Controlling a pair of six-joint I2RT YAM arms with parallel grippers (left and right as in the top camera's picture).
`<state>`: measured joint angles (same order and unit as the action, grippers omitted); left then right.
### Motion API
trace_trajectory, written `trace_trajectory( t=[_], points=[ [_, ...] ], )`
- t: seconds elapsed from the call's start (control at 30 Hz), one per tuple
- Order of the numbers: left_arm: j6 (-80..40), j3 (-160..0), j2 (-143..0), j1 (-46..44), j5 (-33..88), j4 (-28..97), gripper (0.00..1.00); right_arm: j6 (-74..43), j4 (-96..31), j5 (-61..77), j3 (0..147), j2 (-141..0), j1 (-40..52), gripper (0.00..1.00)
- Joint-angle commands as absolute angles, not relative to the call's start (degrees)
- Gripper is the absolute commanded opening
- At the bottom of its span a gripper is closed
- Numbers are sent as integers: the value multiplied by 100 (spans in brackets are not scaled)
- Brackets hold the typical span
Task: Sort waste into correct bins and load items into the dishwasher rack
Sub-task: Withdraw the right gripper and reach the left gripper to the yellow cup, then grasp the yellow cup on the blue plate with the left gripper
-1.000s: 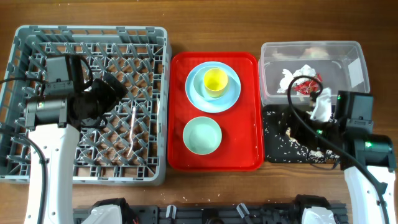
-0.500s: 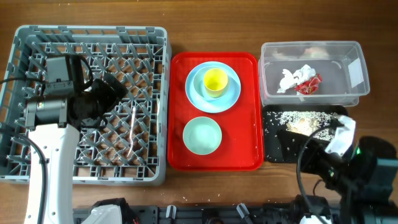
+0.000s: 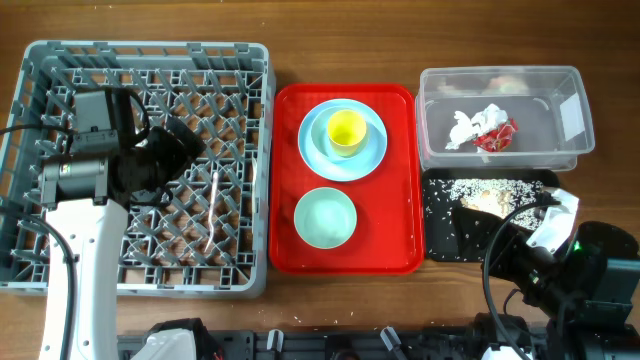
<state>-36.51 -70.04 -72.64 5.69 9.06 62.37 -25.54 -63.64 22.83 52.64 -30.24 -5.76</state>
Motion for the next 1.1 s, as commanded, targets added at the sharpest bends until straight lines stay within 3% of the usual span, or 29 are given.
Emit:
trace_trajectory(
  t=[0.0, 0.2, 0.27, 0.33, 0.43, 0.53, 0.6, 0.7, 0.73, 0.77, 0.87, 1.07],
  points=[
    [-3632, -7061, -7234, 591, 952, 6224, 100, -2611, -6368, 2182, 5280, -3015, -563, 99],
    [-3651, -7061, -7234, 591, 956, 6189, 100, -2611, -6368, 2182, 5280, -3015, -563, 100],
    [-3658, -7061, -7231, 580, 2121, 5892, 98, -2611, -6366, 2182, 5280, -3015, -563, 100],
    [-3343, -7063, -7247, 51, 2853, 5669, 44, -2611, -6368, 2182, 5280, -3015, -563, 100],
    [-3524, -7273, -7343, -1293, 1660, 5572, 11, -2611, -6366, 2182, 5280, -3015, -563, 100],
    [-3583, -8534, -8224, -2775, 1109, 5708, 8, -2609, -6366, 2182, 5280, -3015, -563, 100],
    [-3465, -9384, -8989, -3299, 670, 5953, 7, -2609, -6366, 2182, 5280, -3015, -563, 100],
    [-2578, -11107, -11128, -3841, 259, 6473, 20, -2611, -6366, 2182, 5280, -3015, -563, 99],
    [-2569, -11113, -11391, -3872, 51, 6329, 30, -2611, -6366, 2182, 5280, -3015, -563, 100],
    [-2569, -11113, -11692, -3885, -217, 6189, 31, -2609, -6366, 2182, 5280, -3015, -563, 100],
    [-2569, -11111, -12230, -3885, -416, 5935, 24, -2609, -6366, 2182, 5280, -3015, -563, 100],
    [-2569, -11052, -12604, -3889, -416, 5870, 23, -2609, -6366, 2182, 5280, -3015, -563, 100]
  ],
)
